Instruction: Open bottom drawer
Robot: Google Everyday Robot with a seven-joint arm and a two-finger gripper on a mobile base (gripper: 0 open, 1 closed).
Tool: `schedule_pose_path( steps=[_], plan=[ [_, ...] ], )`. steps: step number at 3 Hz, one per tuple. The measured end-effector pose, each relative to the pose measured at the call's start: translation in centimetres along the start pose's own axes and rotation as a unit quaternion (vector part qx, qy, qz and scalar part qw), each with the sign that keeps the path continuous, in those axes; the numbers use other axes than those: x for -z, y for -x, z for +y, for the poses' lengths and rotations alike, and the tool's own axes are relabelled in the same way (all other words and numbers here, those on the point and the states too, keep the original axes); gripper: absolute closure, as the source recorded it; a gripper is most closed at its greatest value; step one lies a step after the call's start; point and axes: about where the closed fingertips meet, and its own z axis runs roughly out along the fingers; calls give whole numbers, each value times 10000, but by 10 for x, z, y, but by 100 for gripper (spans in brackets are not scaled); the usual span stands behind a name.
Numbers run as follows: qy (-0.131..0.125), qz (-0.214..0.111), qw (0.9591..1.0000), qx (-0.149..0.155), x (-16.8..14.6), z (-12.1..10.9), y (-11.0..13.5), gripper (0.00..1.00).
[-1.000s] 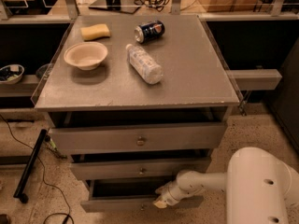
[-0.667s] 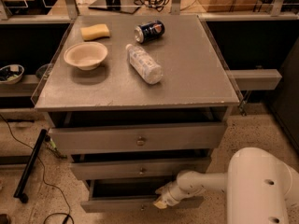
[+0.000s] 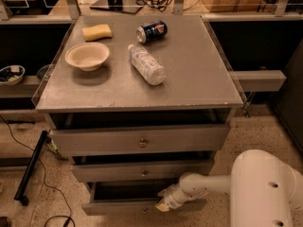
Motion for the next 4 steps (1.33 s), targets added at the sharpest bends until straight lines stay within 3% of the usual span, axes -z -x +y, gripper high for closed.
schedule_pose_path(
  steps=[1,2,4],
  plan=[
    [0,0,10000,0,0,0,0,36],
    [0,0,10000,0,0,0,0,5],
    [1,0,10000,0,0,0,0,0]
  ],
)
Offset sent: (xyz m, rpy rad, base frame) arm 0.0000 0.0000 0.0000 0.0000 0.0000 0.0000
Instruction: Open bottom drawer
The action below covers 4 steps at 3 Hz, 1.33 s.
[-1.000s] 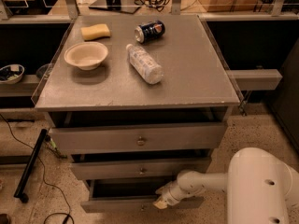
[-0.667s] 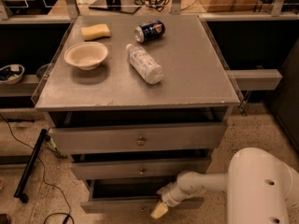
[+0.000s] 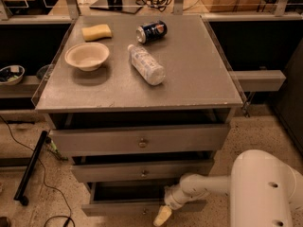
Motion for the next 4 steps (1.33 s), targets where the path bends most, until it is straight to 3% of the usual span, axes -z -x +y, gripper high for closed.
schedule_pose_path(
  steps=[2,3,4],
  plan=[
    [-290,610,9977,-66,-26,-13,-1,0],
    [-289,611,9977,-66,-26,-13,-1,0],
    [-59,676,9976,-156,-33,-9,-16,0]
  ],
)
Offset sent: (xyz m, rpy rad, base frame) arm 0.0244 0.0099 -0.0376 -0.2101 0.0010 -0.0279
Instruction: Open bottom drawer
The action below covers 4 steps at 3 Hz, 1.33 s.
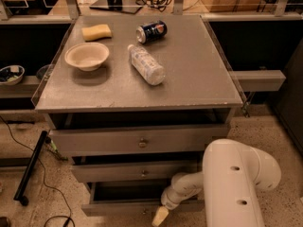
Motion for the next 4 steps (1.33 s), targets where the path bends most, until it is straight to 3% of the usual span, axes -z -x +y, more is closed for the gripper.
schedule_pose_path(
  steps=[1,2,3,4],
  plan=[
    [281,88,9995,-63,11,24,-22,0],
    [285,87,9995,-65,12,25,-23,0],
    [285,87,9995,-65,12,25,-23,19],
    [285,88,9995,-65,12,25,-23,50]
  ],
)
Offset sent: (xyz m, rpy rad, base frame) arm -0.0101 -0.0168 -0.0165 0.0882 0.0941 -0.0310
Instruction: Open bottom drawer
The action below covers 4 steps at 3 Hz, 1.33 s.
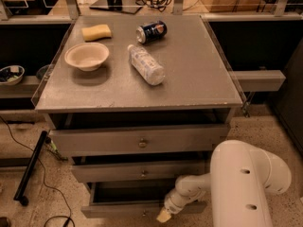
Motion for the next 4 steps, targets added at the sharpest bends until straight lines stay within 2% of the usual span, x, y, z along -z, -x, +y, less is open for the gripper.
schedule_pose_path(
  steps=[2,4],
  plan=[
    [0,0,10000,0,0,0,0,96],
    [1,0,10000,0,5,-6,5,100]
  ],
)
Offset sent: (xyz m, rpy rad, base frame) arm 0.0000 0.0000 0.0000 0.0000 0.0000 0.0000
